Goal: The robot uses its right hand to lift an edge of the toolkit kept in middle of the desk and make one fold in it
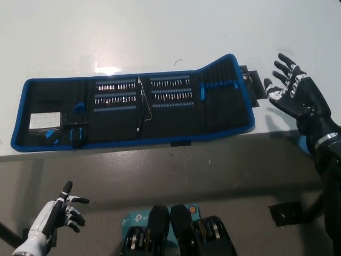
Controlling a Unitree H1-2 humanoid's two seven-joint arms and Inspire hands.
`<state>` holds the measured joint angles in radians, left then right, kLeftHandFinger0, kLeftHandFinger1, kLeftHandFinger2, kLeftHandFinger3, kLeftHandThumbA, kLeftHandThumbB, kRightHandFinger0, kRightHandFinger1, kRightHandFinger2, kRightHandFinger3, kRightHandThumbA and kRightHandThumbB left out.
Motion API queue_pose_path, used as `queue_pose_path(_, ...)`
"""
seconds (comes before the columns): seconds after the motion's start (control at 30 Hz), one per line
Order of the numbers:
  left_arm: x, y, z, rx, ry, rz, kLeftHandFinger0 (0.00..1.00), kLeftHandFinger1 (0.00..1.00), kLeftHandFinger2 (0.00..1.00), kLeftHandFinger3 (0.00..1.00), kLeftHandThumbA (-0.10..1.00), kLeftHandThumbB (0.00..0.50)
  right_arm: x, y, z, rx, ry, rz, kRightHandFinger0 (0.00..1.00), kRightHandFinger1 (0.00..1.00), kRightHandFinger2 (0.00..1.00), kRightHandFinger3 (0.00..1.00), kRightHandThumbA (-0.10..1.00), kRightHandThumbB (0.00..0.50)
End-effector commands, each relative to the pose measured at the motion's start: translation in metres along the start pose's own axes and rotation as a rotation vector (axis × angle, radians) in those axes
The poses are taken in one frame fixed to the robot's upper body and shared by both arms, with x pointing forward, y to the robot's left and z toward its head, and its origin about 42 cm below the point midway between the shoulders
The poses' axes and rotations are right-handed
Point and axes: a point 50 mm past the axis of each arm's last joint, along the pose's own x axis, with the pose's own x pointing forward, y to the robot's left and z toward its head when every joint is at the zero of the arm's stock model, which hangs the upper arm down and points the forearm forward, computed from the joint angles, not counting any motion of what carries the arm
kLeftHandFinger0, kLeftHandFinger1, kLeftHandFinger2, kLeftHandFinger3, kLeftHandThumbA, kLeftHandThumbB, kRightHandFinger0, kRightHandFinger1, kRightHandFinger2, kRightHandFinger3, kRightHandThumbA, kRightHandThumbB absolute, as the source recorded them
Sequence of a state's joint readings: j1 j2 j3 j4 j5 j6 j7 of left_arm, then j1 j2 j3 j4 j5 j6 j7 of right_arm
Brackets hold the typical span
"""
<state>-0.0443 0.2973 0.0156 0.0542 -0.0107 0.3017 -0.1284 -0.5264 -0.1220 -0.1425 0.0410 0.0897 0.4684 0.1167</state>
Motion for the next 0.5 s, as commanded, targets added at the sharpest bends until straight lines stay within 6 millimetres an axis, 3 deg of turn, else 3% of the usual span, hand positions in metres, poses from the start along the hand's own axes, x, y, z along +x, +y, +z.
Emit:
queue_pose_path(0.0, -0.003, 0.001, 0.01, -0.002, -0.037, -0.005, 0.37, 0.37, 0.32, 0.55, 1.0, 0.5, 0.014, -0.01, 0.019, 0.026, -0.034, -0.065, 0.88, 1.0, 1.0, 1.0, 0.59, 0.205)
queue_pose_path(0.17, -0.002, 0.004, 0.011, -0.001, -0.048, -0.005, 0.38, 0.37, 0.31, 0.55, 1.0, 0.491, 0.018, -0.016, 0.014, 0.047, -0.022, -0.1, 0.87, 1.0, 1.0, 1.0, 0.61, 0.215)
queue_pose_path(0.23, -0.002, 0.004, 0.012, 0.006, -0.046, -0.001, 0.37, 0.37, 0.31, 0.54, 1.0, 0.5, 0.02, -0.017, 0.001, 0.043, 0.005, -0.127, 0.86, 1.0, 1.0, 1.0, 0.59, 0.225)
queue_pose_path(0.3, 0.0, 0.006, 0.015, 0.011, -0.054, 0.002, 0.37, 0.38, 0.32, 0.55, 1.0, 0.5, 0.025, -0.012, -0.007, 0.048, 0.019, -0.132, 0.78, 1.0, 1.0, 1.0, 0.53, 0.21)
queue_pose_path(0.37, 0.0, 0.008, 0.016, 0.009, -0.055, 0.003, 0.36, 0.37, 0.31, 0.55, 1.0, 0.5, 0.029, -0.007, -0.017, 0.048, 0.043, -0.144, 0.77, 1.0, 0.99, 1.0, 0.53, 0.243)
queue_pose_path(0.47, -0.001, 0.008, 0.018, 0.013, -0.047, 0.006, 0.35, 0.38, 0.32, 0.55, 1.0, 0.5, 0.035, 0.008, -0.034, 0.065, 0.08, -0.151, 0.78, 1.0, 0.99, 1.0, 0.5, 0.225)
